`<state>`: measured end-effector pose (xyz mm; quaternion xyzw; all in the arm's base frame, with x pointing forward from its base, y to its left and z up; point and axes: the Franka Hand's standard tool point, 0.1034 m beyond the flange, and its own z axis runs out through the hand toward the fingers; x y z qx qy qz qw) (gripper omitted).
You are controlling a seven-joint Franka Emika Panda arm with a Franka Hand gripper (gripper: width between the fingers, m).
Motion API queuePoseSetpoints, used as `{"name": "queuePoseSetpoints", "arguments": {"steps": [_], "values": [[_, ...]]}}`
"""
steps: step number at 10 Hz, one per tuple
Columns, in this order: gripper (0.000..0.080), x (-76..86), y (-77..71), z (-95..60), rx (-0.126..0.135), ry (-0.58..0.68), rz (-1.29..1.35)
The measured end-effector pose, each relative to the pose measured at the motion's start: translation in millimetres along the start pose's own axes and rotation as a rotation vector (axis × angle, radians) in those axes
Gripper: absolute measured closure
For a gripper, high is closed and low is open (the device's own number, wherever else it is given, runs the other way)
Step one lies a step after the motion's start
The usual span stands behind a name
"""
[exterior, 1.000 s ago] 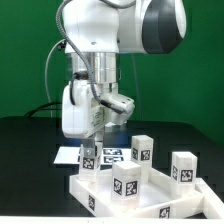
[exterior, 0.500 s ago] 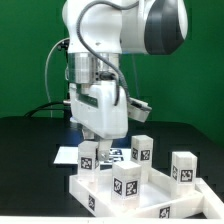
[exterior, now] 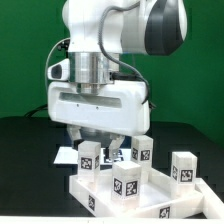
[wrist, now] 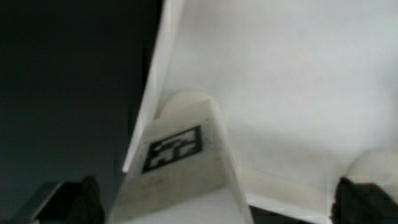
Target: Assemble square table
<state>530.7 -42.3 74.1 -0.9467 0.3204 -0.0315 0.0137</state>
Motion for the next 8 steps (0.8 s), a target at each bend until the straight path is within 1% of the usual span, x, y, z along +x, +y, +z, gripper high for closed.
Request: {"name": "queuePoseSetpoints", "arguments": {"steps": [1,2,3,4,5,6,8], "values": [[0.0151,1.1,2.3,1.2,-0.002,0.006,-0.044],[0.0151,0.8,1.8,1.2,-0.002,0.006,-0.028],[0.0244,0.9,1.9,1.3,-0.002,0.006,-0.008],[0.0244,0.8,1.9,1.4,-0.002,0.005,0.022],[0.0427,0.7,2.2,1.7,-0.002,0.005,0.084],[0.0515,0.8,3.5,1.9,-0.003,0.005,0.143],[0.0515,5.9,5.2,1.9,-0.005,0.012,0.322]]}}
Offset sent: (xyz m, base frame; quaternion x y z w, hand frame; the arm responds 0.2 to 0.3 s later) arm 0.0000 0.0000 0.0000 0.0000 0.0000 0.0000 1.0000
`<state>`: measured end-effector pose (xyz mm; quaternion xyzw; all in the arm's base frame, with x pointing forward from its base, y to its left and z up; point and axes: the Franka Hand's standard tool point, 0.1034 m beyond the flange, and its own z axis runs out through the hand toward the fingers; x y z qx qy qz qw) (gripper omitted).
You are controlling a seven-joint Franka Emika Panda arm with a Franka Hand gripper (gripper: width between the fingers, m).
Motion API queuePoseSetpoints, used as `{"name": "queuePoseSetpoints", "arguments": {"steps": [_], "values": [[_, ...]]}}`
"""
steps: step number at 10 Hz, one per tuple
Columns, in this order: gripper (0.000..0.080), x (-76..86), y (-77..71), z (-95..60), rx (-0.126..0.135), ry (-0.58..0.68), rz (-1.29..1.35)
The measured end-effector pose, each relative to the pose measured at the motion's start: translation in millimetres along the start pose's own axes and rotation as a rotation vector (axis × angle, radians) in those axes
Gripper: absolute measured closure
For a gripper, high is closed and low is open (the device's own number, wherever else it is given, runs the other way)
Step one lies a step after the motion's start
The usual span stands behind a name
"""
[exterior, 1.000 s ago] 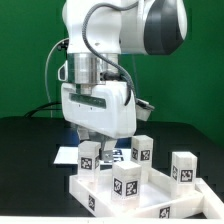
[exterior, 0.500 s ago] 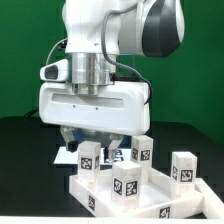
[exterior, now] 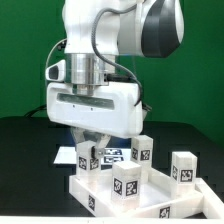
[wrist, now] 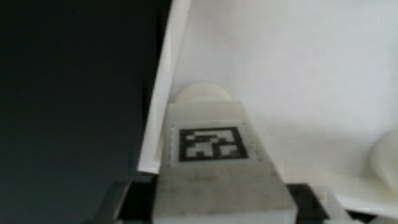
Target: Assemble square table
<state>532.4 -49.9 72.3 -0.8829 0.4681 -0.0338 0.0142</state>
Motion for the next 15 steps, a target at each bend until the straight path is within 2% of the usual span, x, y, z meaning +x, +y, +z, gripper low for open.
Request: {"name": "queuePoseSetpoints", "arguments": {"steps": [3,4,6,11,12,14,15], "values": [[0.0515,2.3,0.3,0.4,-0.009,-0.017,0.458],[0.0515,3.1,0.5,0.2,0.022,-0.019,0.625],[0.0515,4.0,-1.0,-0.9,0.049,-0.038,0.828],[0.0515,4.1,-1.0,0.8,0.048,-0.055,1.174],[0.0515,7.4,-3.2,1.1,0.054,-0.066,1.271],[0.0515,12.2,-9.4,2.2,0.084,-0.114,1.552],[0.0515,11.7,-9.6,2.0,0.086,-0.114,1.668]]}}
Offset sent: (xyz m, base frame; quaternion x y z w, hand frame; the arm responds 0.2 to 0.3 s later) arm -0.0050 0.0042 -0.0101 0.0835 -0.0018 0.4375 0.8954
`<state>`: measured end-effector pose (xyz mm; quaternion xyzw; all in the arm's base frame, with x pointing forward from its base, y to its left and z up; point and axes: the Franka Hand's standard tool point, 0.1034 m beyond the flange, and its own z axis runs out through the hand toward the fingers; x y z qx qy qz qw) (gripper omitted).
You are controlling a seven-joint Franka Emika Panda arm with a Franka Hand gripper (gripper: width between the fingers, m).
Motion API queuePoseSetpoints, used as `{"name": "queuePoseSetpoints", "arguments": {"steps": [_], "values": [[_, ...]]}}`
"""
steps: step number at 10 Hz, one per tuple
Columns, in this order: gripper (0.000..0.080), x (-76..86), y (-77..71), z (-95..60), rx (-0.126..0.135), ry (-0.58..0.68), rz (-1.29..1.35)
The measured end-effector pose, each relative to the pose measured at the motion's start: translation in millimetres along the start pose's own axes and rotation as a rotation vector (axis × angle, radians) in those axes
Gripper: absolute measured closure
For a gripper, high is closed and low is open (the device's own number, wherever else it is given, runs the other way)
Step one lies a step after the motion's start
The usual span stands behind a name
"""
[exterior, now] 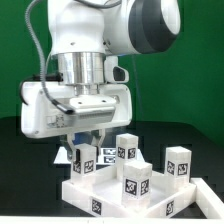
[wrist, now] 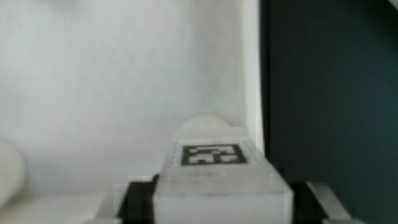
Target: Assemble square table
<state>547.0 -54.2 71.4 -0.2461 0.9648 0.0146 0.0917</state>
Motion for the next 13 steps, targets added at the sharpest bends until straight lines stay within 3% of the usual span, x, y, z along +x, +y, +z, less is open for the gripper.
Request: {"name": "queuePoseSetpoints", "arguments": {"steps": [3,5,7,8,9,13], "values": [[0.0515,0.6,1.5,0.4,0.021,-0.001,0.001],[0.0515,0.7,1.5,0.4,0.022,0.000,-0.054],[0.0272,-0.2,3.3,-1.8,-0.003,0.013,-0.221],[0.0272,-2.7,5.5,-4.9,-0.013,0.014,-0.358],[0.0175,-4.5,10.2,-7.4,-0.032,0.024,-0.523],[0.0151,-4.0,11.0,-7.6,-0.036,0.023,-0.640]]}}
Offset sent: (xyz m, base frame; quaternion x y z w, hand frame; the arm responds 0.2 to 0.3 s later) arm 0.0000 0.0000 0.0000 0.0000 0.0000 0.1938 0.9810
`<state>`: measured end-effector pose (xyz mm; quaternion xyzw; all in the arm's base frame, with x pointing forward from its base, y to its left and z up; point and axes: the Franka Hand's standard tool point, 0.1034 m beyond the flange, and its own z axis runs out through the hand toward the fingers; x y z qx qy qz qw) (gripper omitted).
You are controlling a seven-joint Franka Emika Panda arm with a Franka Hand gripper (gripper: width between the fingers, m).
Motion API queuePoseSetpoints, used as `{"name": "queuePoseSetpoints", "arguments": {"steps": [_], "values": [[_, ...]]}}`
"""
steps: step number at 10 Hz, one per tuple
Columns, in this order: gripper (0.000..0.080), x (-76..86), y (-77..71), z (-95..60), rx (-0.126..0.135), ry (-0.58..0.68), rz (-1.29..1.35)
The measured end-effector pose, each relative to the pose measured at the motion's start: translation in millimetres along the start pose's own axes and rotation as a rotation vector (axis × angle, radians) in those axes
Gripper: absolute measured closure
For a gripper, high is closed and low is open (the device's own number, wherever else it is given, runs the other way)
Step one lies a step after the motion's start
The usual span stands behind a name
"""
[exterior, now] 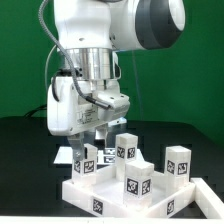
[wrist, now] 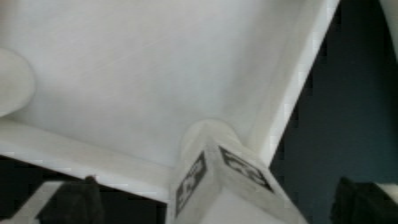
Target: Assemble square table
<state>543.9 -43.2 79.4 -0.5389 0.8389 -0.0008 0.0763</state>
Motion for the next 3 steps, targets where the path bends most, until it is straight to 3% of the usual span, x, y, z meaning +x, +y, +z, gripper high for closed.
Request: {"name": "queuePoseSetpoints", "arguments": {"steps": [2,3], "values": [[0.0150,-6.2,-2.7,-11.5,-0.001,-0.028,0.003],[0.0150,-4.3,-1.5,-8.4,-0.003,-0.021,0.003]]}}
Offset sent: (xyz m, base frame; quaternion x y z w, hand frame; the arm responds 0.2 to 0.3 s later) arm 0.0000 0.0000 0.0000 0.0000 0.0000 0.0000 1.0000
